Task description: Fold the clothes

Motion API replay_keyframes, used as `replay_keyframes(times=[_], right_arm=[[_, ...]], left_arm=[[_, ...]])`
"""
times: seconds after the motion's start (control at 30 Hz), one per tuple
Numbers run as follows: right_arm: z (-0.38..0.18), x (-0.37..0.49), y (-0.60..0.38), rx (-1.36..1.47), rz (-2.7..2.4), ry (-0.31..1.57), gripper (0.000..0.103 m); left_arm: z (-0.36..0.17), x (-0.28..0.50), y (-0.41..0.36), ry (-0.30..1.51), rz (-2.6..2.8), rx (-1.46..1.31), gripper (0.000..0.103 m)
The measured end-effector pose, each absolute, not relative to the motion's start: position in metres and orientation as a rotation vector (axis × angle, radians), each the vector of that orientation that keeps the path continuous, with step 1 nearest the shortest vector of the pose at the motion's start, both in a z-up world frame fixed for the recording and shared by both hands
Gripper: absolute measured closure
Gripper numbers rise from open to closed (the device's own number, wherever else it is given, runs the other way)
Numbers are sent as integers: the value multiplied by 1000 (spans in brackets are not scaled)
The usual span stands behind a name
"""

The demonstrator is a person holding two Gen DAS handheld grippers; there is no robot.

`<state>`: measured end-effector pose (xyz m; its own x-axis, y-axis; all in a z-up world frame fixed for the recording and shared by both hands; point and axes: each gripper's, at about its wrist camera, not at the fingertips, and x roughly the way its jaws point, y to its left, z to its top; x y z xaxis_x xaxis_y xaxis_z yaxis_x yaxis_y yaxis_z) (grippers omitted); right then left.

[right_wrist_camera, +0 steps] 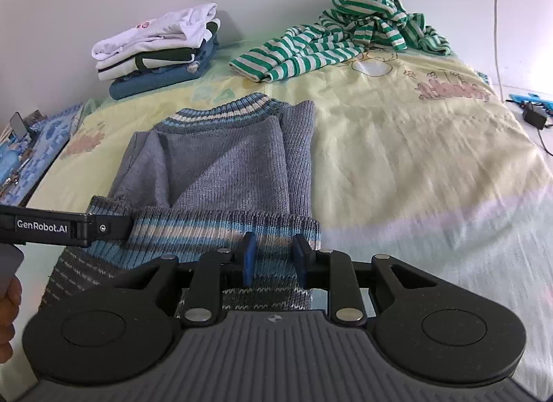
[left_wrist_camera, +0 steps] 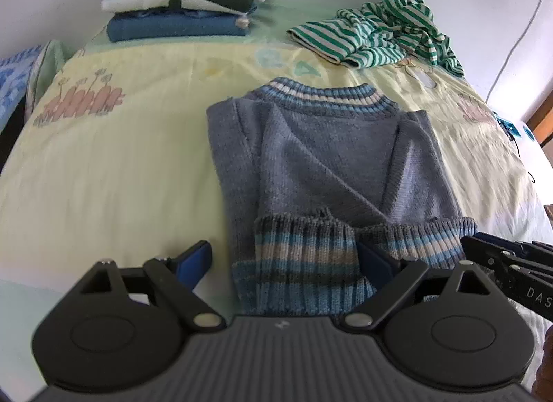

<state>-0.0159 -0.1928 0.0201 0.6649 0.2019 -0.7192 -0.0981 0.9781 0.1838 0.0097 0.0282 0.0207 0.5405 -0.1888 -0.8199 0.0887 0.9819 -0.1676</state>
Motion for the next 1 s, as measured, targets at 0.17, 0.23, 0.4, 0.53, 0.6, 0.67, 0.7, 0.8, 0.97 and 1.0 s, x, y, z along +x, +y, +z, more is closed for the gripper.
replay_keyframes(times=[0.17, 0.23, 0.4, 0.53, 0.6, 0.67, 0.7, 0.8, 0.97, 1.0], right_arm=[[21, -13, -195, 127, 202, 835, 79], [21, -11, -198, 135, 210, 839, 79], [21, -3, -199, 133, 230, 847, 79], [20, -1, -202, 142, 241, 848, 79], [21, 1, -205, 158, 245, 856, 79], [21, 6, -204, 148, 250, 861, 79], [22, 8, -205, 150, 249, 863, 79], [23, 13, -206, 166, 248, 875, 79], [22, 15, -203, 119, 269, 880, 76], [21, 15, -203, 118, 270, 880, 76]], left_arm=[[21, 8, 27, 984, -148, -108, 9], [20, 9, 29, 989, -153, -127, 9], [16, 12, 36, 1004, -161, -177, 9], [17, 15, 36, 1016, -168, -173, 9], [17, 17, 37, 1024, -175, -174, 9], [17, 18, 37, 1031, -181, -174, 9], [17, 19, 37, 1034, -183, -172, 9], [17, 21, 38, 1042, -190, -174, 9], [16, 21, 39, 1039, -192, -176, 9], [16, 21, 39, 1038, -194, -176, 9]])
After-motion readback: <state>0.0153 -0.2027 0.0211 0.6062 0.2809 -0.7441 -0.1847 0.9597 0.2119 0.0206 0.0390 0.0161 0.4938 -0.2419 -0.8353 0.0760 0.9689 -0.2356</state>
